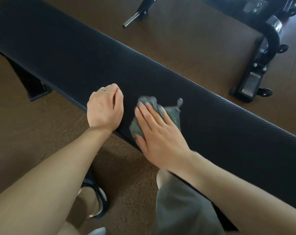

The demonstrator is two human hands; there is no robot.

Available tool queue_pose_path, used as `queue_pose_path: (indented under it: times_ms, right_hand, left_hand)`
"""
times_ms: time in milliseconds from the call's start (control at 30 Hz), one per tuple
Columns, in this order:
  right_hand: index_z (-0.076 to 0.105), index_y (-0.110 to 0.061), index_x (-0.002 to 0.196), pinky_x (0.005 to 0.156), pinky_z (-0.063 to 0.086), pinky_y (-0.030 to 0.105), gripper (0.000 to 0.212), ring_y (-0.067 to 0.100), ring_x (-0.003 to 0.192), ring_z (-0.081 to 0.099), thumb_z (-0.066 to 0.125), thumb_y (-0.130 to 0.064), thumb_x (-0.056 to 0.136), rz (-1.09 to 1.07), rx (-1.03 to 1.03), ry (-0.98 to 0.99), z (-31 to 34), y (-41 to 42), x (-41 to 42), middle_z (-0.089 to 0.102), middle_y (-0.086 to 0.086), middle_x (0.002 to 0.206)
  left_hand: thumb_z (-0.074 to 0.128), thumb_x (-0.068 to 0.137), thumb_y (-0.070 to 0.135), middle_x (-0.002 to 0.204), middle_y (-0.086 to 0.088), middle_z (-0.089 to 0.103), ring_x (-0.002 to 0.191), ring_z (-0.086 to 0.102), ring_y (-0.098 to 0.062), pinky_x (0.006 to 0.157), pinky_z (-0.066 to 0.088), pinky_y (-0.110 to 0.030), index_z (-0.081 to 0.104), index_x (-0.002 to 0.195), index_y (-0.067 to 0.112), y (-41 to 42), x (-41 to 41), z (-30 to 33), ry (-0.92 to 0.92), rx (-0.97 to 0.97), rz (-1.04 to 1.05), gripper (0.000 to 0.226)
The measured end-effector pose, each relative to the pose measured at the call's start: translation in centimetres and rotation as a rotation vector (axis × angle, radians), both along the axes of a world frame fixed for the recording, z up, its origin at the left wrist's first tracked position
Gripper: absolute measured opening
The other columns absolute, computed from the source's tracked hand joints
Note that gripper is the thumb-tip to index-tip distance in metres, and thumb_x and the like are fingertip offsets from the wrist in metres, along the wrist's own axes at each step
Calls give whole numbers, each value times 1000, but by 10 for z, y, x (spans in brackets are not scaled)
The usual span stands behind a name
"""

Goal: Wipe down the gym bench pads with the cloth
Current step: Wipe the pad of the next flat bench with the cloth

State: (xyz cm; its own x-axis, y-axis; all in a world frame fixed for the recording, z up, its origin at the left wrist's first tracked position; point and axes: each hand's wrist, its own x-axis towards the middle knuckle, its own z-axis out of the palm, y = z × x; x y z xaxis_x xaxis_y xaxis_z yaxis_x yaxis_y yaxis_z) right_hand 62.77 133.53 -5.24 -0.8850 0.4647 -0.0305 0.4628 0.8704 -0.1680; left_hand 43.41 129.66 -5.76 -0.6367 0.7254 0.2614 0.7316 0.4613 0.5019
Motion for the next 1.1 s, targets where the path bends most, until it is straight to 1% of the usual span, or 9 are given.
queue_pose_path:
  times_ms: [100,200,333,467,700,767,867,1000,1100]
  right_hand:
    - [4,-13,165,129,-4,45,69,17,159,-11,22,-48,109,-61,-62,-50,3,14,-40,-3,4,174]
    - [-2,-16,165,129,-4,44,69,14,157,-19,21,-49,109,1,-107,-82,7,3,-8,-11,0,173]
    - [5,-15,165,128,1,43,70,17,159,-10,24,-49,107,91,-62,-118,9,-29,57,-3,0,174]
    - [4,-22,166,129,-3,40,68,11,158,-12,20,-51,106,128,-105,-105,9,2,33,-2,-5,173]
    - [5,-24,166,129,-3,42,63,8,158,-9,23,-47,110,-109,-165,-38,8,95,-67,-2,-9,173]
    - [6,-26,166,128,-6,37,62,7,158,-7,23,-46,110,-163,-167,-27,9,109,-53,-1,-10,173]
    - [10,-27,166,126,-4,32,60,8,158,0,24,-45,110,-405,-139,-11,9,119,8,5,-9,173]
    - [-1,-32,165,126,-6,33,62,4,157,-7,17,-48,109,-605,-197,-97,17,106,80,-2,-13,172]
    - [-5,-26,165,127,-8,36,63,6,157,-12,14,-46,108,-655,-160,-113,13,101,70,-8,-10,173]
  left_hand:
    - [30,99,25,71,1,56,68,51,-24,75,46,-46,51,76,14,0,0,1,9,10,-6,34]
    - [30,99,25,70,1,55,67,51,-26,70,45,-45,51,75,14,-1,-1,-1,-5,6,3,33]
    - [33,98,21,68,0,53,66,49,-27,67,42,-41,50,74,13,-1,-1,-2,4,22,-11,31]
    - [37,99,17,67,-1,52,64,49,-27,68,40,-39,49,73,12,0,-1,-2,24,19,-25,29]
    - [35,98,19,66,-1,51,66,49,-24,66,42,-40,47,73,15,-3,-1,-2,-6,26,-8,28]
    - [33,98,21,67,0,52,67,50,-24,66,43,-41,48,74,16,-2,-2,-4,-10,14,-10,28]
    - [34,98,20,66,1,51,66,49,-24,67,44,-42,47,73,15,-1,-2,-4,9,3,-11,29]
    - [36,98,18,64,1,50,64,48,-25,69,43,-42,47,72,14,2,1,-3,24,-2,0,29]
    - [36,98,20,65,1,50,64,47,-25,70,42,-41,47,72,13,1,3,-2,40,2,8,29]
